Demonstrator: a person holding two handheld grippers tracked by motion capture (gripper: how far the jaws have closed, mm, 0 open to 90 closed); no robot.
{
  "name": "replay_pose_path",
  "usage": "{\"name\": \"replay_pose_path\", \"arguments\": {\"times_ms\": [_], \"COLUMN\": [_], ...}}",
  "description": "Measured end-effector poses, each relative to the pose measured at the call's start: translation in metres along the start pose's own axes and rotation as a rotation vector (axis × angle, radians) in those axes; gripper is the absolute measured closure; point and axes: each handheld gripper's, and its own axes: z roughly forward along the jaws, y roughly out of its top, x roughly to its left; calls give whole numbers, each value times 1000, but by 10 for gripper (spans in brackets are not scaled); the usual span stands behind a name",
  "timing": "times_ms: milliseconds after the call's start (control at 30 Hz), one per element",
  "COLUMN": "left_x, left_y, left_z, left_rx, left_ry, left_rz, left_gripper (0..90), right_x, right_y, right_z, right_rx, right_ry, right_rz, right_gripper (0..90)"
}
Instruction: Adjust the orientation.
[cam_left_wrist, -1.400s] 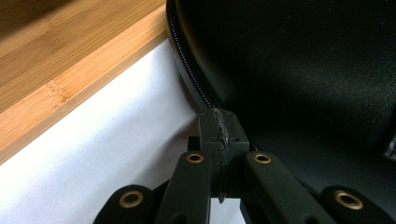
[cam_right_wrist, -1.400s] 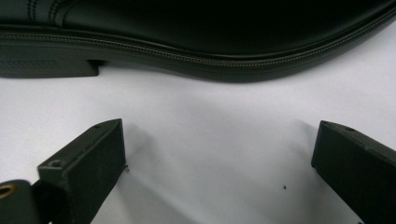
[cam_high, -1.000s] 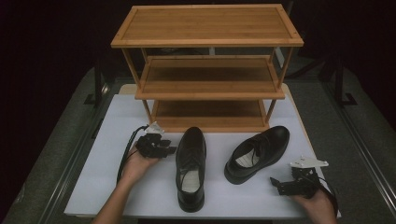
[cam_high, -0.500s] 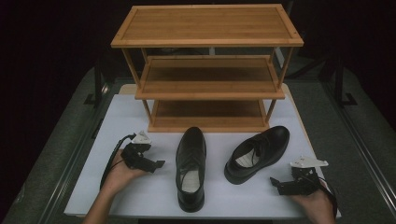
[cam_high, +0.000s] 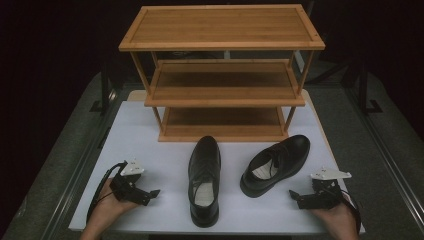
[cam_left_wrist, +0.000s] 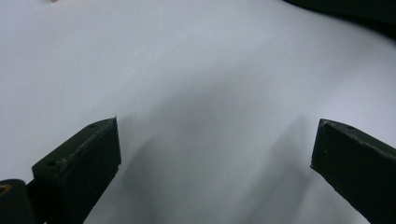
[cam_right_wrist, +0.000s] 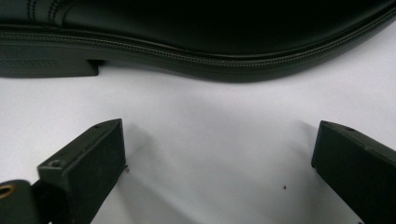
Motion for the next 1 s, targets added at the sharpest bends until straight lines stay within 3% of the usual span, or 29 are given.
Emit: {"name": "replay_pose_path", "arguments": {"times_ms": [67, 233, 433, 500, 567, 667, 833, 1000], "left_x": [-1, -3, -3, -3, -3, -3, -3, -3], "left_y": [-5, -15, -15, -15, -15, -15, -15, -15], "left_z": [0, 0, 0, 0, 0, 0, 0, 0], "left_rx": [1, -56, -56, -56, -56, -56, -57, -57], "left_ry": [-5, 0, 3, 2, 2, 2, 1, 1], "left_rz": [-3, -4, -1, -2, -2, -2, -4, -3], "left_gripper": [8, 0, 0, 0, 0, 0, 0, 0], "right_x": [0, 0, -1, 0, 0, -1, -6, -17], "right_y": [0, 0, 1, 4, 7, 10, 17, 26], "right_z": [0, 0, -1, -5, -9, -17, -25, -25], "right_rx": [0, 0, 3, 11, 6, -22, -54, -59], "right_ry": [0, 1, 0, -10, -19, -23, -22, 2], "right_rz": [1, 0, 1, -9, 0, -3, 13, 9], "right_gripper": [24, 24, 53, 157, 181, 294, 643, 862]}}
